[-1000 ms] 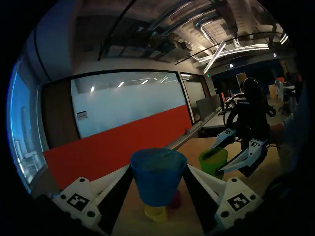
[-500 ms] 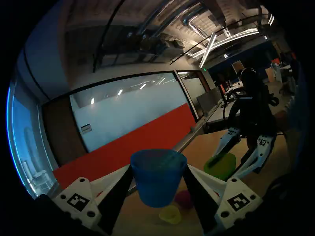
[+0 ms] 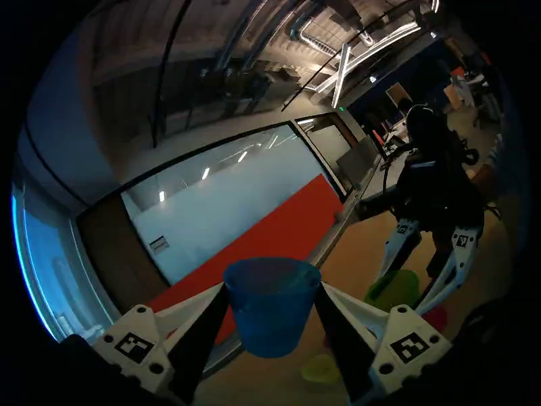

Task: Pour water

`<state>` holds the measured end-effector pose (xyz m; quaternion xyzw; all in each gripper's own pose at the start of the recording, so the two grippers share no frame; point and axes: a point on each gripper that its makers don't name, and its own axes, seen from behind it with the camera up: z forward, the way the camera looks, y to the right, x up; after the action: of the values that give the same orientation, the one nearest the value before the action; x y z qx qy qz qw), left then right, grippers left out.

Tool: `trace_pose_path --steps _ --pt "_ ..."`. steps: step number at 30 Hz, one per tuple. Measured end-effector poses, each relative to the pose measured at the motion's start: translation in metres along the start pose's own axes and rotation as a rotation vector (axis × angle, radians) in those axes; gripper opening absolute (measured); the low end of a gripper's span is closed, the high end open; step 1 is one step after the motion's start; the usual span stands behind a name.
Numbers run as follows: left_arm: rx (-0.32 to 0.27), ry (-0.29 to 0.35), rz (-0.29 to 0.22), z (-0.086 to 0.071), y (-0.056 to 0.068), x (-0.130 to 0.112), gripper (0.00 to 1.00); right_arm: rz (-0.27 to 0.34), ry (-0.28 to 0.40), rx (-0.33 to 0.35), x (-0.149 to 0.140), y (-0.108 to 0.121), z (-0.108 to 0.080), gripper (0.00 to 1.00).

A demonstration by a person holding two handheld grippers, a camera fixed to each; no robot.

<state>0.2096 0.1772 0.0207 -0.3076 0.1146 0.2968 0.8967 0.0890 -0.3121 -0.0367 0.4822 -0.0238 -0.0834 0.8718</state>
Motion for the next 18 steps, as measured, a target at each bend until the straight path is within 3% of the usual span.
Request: trace_pose_path --steps 18 --pt "0.009 0.024 0.153 -0.006 -0.002 0.024 0.85 -0.007 0.008 0.038 0.002 -0.015 0.014 0.91"
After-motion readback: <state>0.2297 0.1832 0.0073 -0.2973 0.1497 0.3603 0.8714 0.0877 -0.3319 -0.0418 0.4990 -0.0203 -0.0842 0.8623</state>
